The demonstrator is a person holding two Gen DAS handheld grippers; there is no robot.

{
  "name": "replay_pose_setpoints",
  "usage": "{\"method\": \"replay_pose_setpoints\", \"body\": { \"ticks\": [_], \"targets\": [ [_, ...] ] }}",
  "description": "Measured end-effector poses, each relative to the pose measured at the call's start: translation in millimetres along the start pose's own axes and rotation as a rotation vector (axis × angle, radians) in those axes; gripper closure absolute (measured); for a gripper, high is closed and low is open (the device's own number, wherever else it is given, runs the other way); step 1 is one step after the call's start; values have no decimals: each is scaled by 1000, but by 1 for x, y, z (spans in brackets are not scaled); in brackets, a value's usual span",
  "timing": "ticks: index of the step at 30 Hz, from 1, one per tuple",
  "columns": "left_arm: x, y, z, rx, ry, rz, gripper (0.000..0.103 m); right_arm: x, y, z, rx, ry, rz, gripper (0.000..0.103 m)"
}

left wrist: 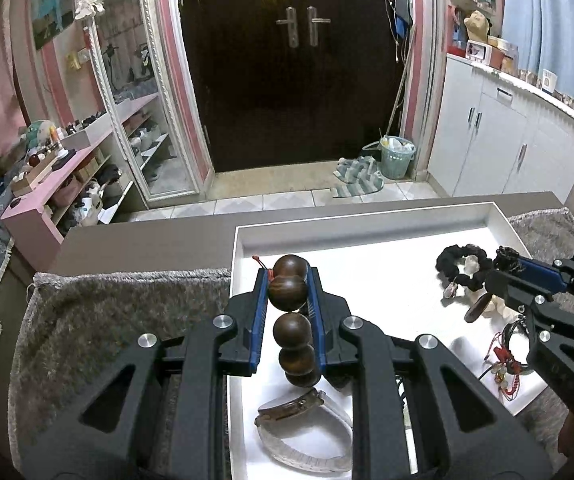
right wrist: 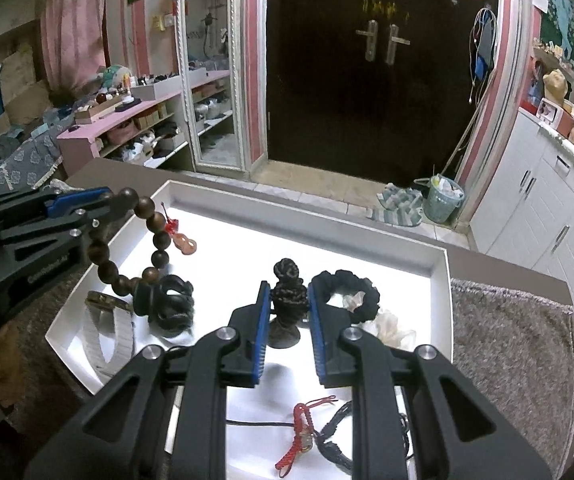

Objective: Organize jewelry
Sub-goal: 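Carry the bead bracelet and teardrop pendant into the white tray with both tools, then open both tools to release the bead bracelet and teardrop pendant in the tray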

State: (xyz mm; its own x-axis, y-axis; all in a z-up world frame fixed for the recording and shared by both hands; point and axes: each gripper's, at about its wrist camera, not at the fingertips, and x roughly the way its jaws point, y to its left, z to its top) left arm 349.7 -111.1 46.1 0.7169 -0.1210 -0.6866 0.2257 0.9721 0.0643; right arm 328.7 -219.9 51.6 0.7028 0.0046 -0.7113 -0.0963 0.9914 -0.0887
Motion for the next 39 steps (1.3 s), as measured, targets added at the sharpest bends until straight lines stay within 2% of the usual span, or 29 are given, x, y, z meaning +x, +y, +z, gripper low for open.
{"method": "replay_pose_setpoints", "body": {
  "ticks": [8, 22, 39],
  "targets": [
    [7, 1, -3, 5, 22, 9, 85, 19, 0, -7, -5, 59, -7, 85],
    [21, 7, -9, -4, 57, 28, 85, 29, -2, -11, -3, 86, -15, 85],
    [43, 19, -16, -25, 108, 59, 85, 52, 7, -23, -32, 174, -7, 84]
  ]
}}
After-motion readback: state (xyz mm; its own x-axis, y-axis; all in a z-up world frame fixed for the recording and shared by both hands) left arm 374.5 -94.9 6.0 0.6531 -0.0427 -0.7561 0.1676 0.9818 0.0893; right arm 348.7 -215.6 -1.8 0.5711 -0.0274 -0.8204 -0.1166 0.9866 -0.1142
